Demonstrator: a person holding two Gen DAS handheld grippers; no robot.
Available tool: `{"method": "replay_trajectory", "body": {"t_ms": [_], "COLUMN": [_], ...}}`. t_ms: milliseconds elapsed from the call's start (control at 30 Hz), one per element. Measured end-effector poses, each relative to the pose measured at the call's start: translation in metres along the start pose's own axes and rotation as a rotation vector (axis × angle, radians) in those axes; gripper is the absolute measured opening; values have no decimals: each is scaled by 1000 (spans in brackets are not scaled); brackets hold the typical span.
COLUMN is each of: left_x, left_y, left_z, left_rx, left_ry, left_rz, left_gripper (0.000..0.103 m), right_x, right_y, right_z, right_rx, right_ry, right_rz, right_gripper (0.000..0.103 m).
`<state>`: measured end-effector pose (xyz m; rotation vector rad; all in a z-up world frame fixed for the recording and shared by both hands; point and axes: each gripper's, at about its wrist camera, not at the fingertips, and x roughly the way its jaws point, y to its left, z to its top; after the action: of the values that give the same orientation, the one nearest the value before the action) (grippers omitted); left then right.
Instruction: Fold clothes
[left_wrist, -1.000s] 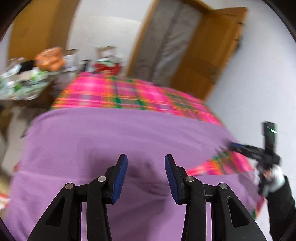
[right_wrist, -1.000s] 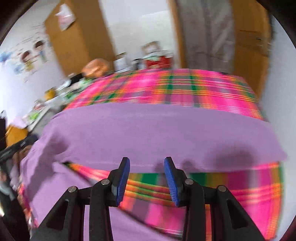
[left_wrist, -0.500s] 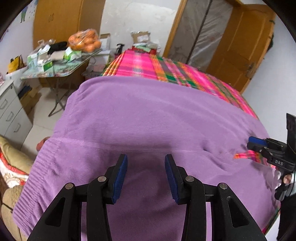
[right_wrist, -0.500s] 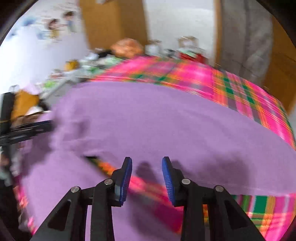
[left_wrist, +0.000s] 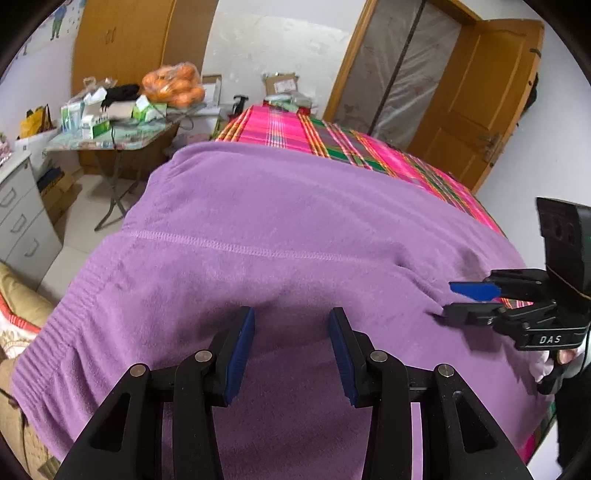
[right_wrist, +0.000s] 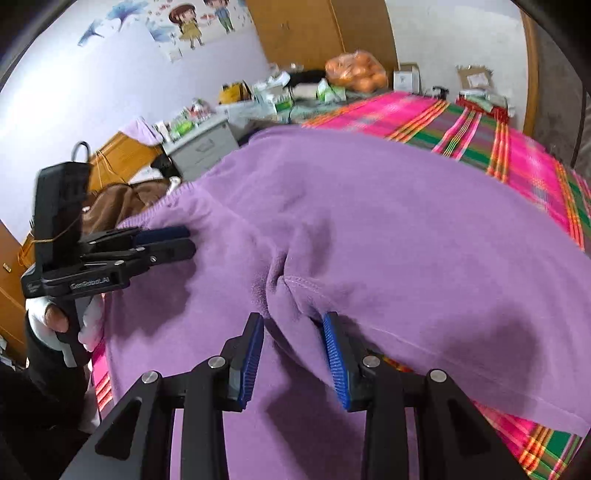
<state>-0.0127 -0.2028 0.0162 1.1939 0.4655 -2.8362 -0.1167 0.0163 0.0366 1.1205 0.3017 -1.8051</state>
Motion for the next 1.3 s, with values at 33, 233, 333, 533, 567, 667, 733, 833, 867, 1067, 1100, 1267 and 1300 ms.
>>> {"method": "replay_trajectory", "body": {"t_ms": [33,233,333,533,567,667,733,833,867,1067,1100,1267,1300], "left_x": [-1,-1,-1,-2,-2,-2,-2,-3,-3,-4,-4,-3,-3], "left_y": [0,7,12,19,21,23,24,26,26,27,28,29,29], "left_z": [0,-1,-1,-2,-2,-3,-2,-2,-2,-3,-3,-2,-2], "left_rx": [-2,-45,-75,-124,-130,-148,-154,-160,-161,-169,-171,-180,-181], "left_ry": [-2,-8,-13,-21,-21,-24,-26,-27,-27,-28,-29,-30,-30], "left_rz": [-1,-46,-77,-130,-137,-156,-162,-168,-170,-180,-182,-191,-192], "left_gripper": [43,43,43,43,43,43,43,43,43,43,43,44,44], "right_x": [4,8,8,-7,-15,-38,-41,-28,-23,9,10,-15,-16], "right_y": [0,-24,-32,-34,-35,-39,-41,-35,-32,-20,-18,-14,-15], "right_z": [2,11,17,20,20,20,22,22,21,18,17,14,11], "right_rx": [14,189,230,238,237,235,243,211,196,127,120,130,136], "right_ry": [16,-5,-50,-96,-118,-186,-200,-166,-154,-51,-49,-134,-139], "right_rz": [0,52,35,-13,-38,-114,-110,-104,-103,-97,-114,-127,-122], "right_gripper": [36,23,20,16,16,16,16,16,16,16,16,16,17]}}
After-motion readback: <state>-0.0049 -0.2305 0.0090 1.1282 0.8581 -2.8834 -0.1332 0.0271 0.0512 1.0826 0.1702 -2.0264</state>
